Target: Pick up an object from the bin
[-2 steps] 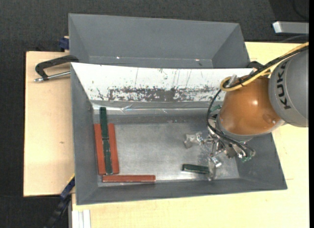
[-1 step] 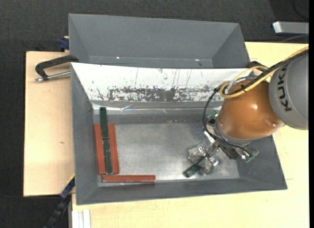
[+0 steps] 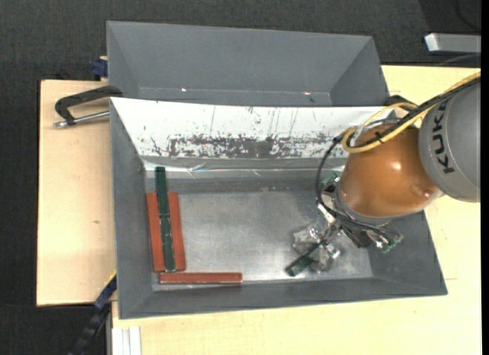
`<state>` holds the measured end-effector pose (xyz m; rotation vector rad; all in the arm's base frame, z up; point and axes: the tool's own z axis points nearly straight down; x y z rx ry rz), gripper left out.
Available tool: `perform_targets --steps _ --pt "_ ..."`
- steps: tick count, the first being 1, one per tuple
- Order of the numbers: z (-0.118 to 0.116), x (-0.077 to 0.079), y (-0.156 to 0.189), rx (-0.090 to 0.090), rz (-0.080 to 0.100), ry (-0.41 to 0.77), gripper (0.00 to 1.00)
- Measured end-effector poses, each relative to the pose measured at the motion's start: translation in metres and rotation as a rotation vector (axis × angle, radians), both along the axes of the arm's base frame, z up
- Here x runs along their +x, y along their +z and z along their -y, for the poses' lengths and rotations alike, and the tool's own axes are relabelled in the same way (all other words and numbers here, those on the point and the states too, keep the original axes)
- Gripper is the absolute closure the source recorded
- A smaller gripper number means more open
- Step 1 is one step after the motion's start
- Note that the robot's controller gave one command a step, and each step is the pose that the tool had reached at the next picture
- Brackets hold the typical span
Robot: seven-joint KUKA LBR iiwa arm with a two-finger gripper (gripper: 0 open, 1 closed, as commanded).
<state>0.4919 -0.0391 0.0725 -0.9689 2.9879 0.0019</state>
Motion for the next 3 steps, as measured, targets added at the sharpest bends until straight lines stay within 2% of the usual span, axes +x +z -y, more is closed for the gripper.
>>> perform_targets --steps 1,2,3 --pt "0.003 0.012 0.12 0.0 0.005 -0.011 1.0" --pt "0.003 0.012 0.119 0.0 0.004 -0.011 1.0" --pt "0.062 0.01 0.253 -0.004 0.01 0.289 1.0"
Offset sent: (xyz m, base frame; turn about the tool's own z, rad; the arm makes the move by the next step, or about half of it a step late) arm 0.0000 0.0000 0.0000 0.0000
